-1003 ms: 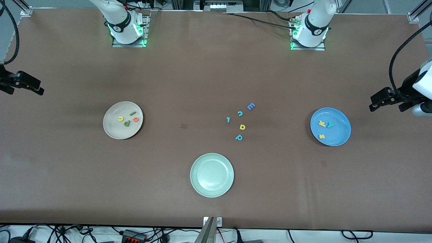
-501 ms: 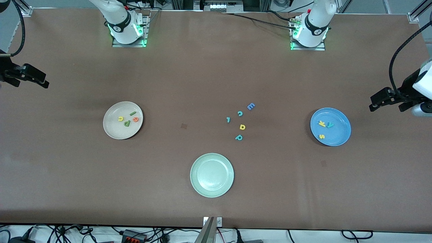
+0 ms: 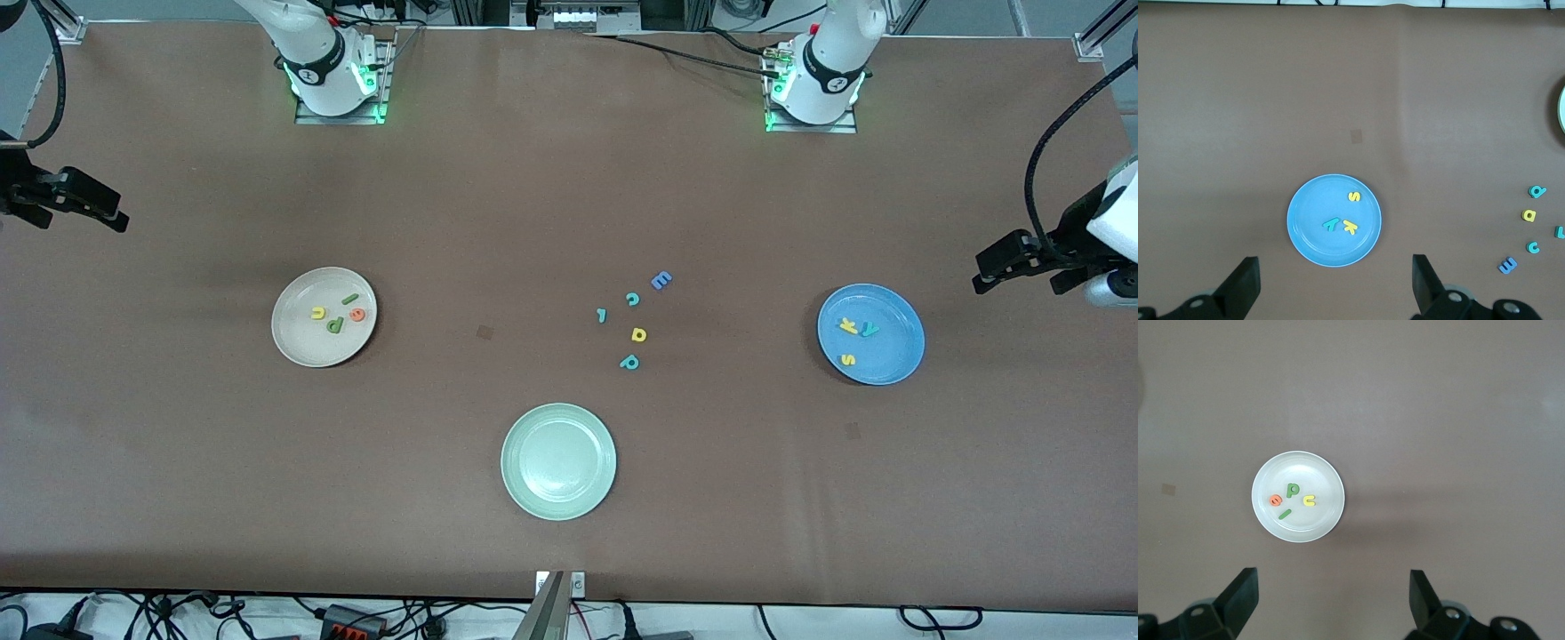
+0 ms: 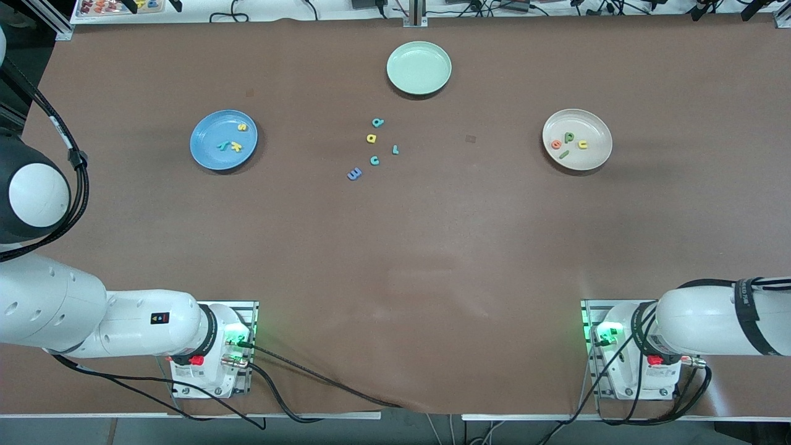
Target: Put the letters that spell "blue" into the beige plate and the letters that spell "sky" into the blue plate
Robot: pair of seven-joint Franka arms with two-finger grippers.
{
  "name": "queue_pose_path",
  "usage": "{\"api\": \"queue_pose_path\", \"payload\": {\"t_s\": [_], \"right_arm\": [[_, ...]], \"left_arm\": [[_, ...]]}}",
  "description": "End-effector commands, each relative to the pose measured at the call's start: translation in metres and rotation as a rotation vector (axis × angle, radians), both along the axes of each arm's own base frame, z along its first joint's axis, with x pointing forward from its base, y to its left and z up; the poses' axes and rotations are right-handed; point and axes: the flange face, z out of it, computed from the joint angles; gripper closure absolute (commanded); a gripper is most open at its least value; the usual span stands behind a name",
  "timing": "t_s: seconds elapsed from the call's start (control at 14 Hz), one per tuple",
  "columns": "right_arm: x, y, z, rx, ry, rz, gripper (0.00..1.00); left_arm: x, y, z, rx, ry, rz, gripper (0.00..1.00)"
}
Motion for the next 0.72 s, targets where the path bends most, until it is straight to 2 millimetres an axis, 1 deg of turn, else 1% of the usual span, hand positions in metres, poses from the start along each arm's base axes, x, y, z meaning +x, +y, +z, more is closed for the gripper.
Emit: {"api": "queue_pose_path", "payload": {"t_s": [0.0,0.29,0.64], "right_arm": [[-0.0101,0.0009,0.0045,-0.016,0.021,0.004,0.00],[-0.0105,-0.0034,0.0027,-0.017,0.027,-0.004,0.00],[-0.0075,-0.0035,-0.0001,-0.017,0.026,-0.005,0.00]], "left_arm": [[0.0057,0.0011,0.0020,-0.008,-0.001,0.009,0.00],[0.0057,0.0011,0.0019,-0.008,-0.001,0.007,0.00],[0.0057,0.0011,0.0019,-0.008,0.000,0.009,0.00]]}}
